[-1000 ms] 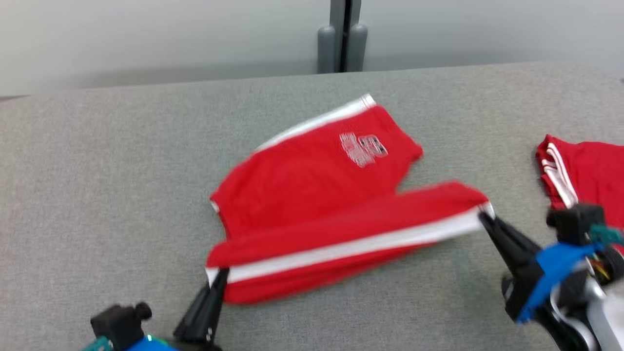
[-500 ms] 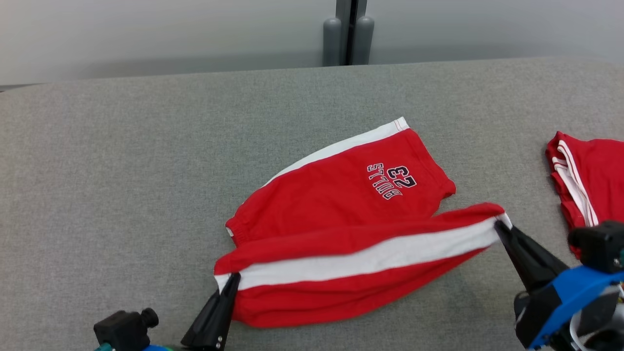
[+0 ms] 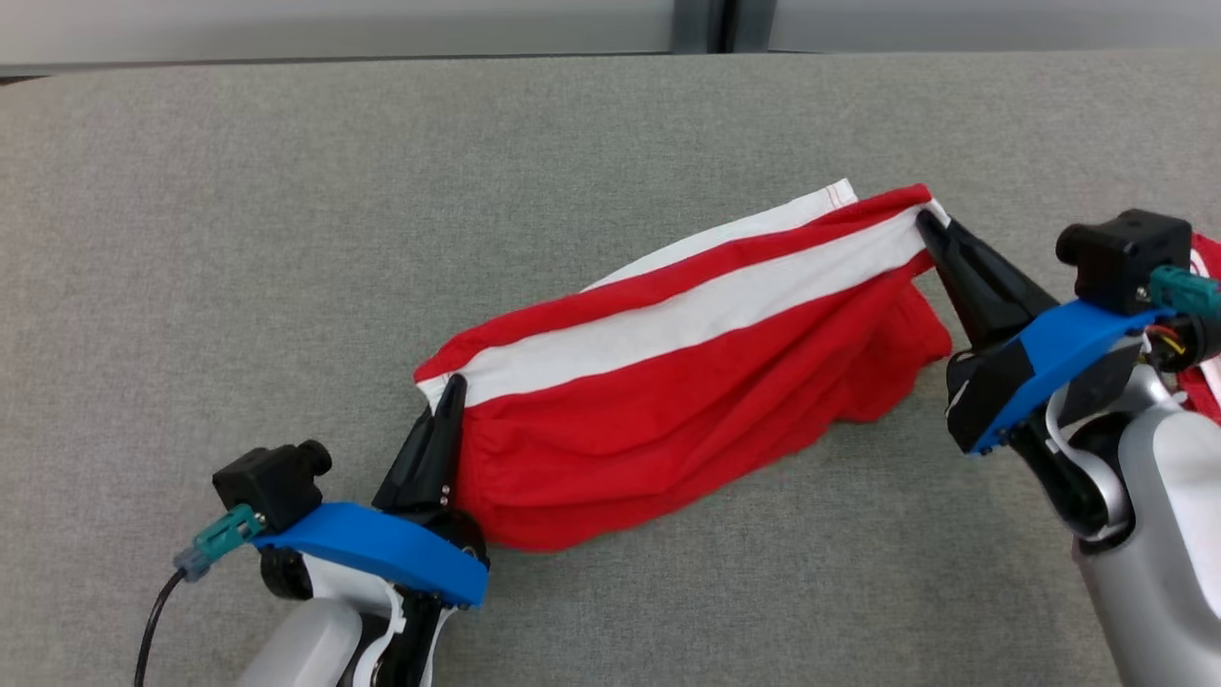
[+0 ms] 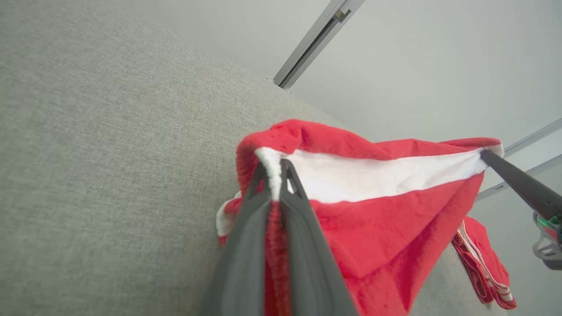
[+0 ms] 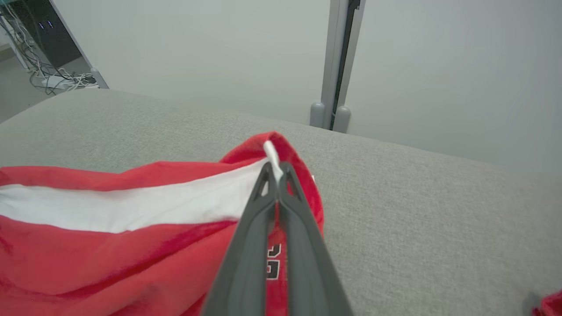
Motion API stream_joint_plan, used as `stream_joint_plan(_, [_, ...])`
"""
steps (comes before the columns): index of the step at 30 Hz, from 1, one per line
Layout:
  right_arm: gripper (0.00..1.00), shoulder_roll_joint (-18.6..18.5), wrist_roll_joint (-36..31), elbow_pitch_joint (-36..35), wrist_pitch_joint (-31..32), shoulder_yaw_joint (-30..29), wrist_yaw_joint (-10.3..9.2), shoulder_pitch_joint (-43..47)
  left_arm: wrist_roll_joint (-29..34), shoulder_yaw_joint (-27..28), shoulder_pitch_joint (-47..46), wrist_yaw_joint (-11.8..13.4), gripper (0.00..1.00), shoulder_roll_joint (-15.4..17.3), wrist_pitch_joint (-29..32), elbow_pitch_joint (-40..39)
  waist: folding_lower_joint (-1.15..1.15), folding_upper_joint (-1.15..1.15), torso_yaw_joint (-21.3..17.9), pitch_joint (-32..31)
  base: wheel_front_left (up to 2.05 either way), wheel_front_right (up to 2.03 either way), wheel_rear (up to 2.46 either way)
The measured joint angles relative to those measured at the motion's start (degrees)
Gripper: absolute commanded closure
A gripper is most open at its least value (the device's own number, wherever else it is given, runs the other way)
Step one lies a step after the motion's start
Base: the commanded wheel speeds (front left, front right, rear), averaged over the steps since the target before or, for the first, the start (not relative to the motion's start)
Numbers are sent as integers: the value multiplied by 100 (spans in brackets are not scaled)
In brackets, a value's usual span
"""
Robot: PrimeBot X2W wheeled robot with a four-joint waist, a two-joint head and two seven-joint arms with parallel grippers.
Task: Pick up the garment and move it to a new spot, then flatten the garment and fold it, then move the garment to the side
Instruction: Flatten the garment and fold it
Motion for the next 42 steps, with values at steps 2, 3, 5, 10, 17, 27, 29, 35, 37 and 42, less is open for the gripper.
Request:
stream_joint_plan(2, [100, -52, -24, 354, -163, 53, 0, -261, 5, -8, -197, -78, 100, -105, -43, 230, 0, 0, 66, 84, 0, 0, 0])
stream_joint_plan(3, [100, -116, -132, 726, -211, 34, 0, -450, 20, -35, -352, -147, 100, -197, -69, 466, 0, 0, 142, 153, 0, 0, 0])
stream_joint_plan(5, [100, -147, -177, 881, -223, 35, 0, -511, 32, -56, -413, -178, 100, -247, -91, 567, 0, 0, 178, 183, 0, 0, 0])
stream_joint_plan(10, [100, -213, -344, 1514, -152, 43, 1, -659, 32, -198, -570, -315, 92, -508, -134, 931, 0, 0, 298, 283, 0, 0, 0])
stream_joint_plan(17, [0, -202, -153, 1919, -49, 110, 0, -738, 45, -232, -654, -427, 0, -630, -227, 1317, 0, 0, 295, 231, 0, 0, 0])
stream_joint_plan(27, [0, -214, 356, 1602, 820, 42, 0, -557, 690, 11, -641, -523, 0, -261, -546, 1317, -1, 0, 233, -245, 0, 0, 0])
stream_joint_plan(29, [0, -157, 356, 1504, 958, -79, 0, -481, 884, 153, -596, -491, 0, -189, -555, 1240, -1, 0, 208, -339, 0, 0, 0])
stream_joint_plan(35, [0, 249, -7, 1444, 1198, -713, 0, -259, 1775, 766, -532, -283, 0, -40, -570, 944, -2, 0, 240, -426, 0, 0, 0])
stream_joint_plan(37, [0, 417, -120, 1426, 1181, -881, 0, -259, 2046, 939, -532, -272, 0, -34, -570, 872, -2, 0, 261, -379, 0, 0, 0])
stream_joint_plan(42, [0, 792, -478, 1611, 1102, -1230, 0, -331, 2533, 1148, -538, -279, 0, 21, -570, 967, -1, 0, 307, -197, 0, 0, 0])
